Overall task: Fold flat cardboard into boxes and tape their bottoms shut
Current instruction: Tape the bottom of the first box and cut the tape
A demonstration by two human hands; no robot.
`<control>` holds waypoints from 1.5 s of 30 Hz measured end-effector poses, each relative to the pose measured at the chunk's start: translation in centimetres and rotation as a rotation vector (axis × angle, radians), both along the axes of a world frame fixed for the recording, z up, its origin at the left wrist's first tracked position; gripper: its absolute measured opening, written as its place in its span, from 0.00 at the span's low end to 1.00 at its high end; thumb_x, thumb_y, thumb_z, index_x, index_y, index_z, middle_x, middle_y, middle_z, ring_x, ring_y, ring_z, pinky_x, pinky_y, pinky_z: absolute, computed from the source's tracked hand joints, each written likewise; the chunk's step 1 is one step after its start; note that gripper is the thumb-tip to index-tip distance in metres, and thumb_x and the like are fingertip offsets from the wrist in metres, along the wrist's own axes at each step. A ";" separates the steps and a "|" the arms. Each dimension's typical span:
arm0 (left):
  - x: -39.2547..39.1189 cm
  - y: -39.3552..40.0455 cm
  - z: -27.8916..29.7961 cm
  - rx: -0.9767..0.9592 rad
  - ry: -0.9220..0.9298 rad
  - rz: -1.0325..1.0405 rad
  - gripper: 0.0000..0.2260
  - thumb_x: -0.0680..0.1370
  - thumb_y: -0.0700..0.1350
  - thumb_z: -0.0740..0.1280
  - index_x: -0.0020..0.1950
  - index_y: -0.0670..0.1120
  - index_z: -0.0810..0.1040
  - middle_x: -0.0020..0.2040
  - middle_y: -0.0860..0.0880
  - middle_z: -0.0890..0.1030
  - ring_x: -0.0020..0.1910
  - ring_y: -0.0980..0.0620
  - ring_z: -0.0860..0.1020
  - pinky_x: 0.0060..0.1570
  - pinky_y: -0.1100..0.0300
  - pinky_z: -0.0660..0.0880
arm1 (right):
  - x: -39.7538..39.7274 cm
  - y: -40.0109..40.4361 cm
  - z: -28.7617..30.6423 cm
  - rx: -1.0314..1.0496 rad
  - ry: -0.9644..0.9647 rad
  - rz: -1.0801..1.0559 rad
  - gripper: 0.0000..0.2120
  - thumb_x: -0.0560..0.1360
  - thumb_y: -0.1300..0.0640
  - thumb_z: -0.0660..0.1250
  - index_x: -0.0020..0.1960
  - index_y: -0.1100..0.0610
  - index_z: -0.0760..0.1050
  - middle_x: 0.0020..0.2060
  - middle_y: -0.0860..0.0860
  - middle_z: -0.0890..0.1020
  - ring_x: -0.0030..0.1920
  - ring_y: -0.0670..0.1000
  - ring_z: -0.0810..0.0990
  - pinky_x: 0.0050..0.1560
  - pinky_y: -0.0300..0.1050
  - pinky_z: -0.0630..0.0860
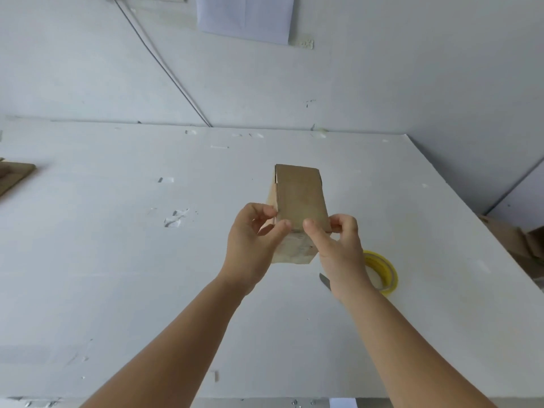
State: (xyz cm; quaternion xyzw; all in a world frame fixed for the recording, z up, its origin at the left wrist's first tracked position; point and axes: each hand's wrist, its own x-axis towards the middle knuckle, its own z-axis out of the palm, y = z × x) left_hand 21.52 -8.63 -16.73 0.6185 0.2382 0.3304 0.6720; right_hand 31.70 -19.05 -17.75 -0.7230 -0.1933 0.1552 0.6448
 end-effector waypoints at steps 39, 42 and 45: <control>35.8 5.4 -6.5 0.421 0.495 0.143 0.12 0.74 0.36 0.63 0.52 0.50 0.77 0.42 0.59 0.79 0.44 0.55 0.78 0.41 0.65 0.72 | 33.1 5.0 -7.0 -0.289 -0.287 -0.212 0.11 0.73 0.64 0.67 0.53 0.53 0.76 0.42 0.41 0.79 0.45 0.42 0.78 0.39 0.25 0.69; 37.2 5.7 -7.8 0.467 0.568 0.123 0.13 0.74 0.38 0.62 0.52 0.50 0.80 0.39 0.57 0.80 0.39 0.56 0.76 0.34 0.70 0.67 | 34.2 5.2 -8.4 -0.315 -0.260 -0.192 0.10 0.74 0.62 0.67 0.55 0.54 0.77 0.43 0.42 0.80 0.48 0.45 0.80 0.44 0.32 0.72; 37.8 5.7 -8.9 0.477 0.633 0.115 0.08 0.74 0.39 0.61 0.43 0.47 0.79 0.34 0.52 0.80 0.36 0.49 0.76 0.30 0.62 0.69 | 34.7 5.2 -9.4 -0.326 -0.253 -0.159 0.11 0.75 0.61 0.67 0.57 0.55 0.77 0.48 0.47 0.83 0.52 0.48 0.81 0.50 0.40 0.76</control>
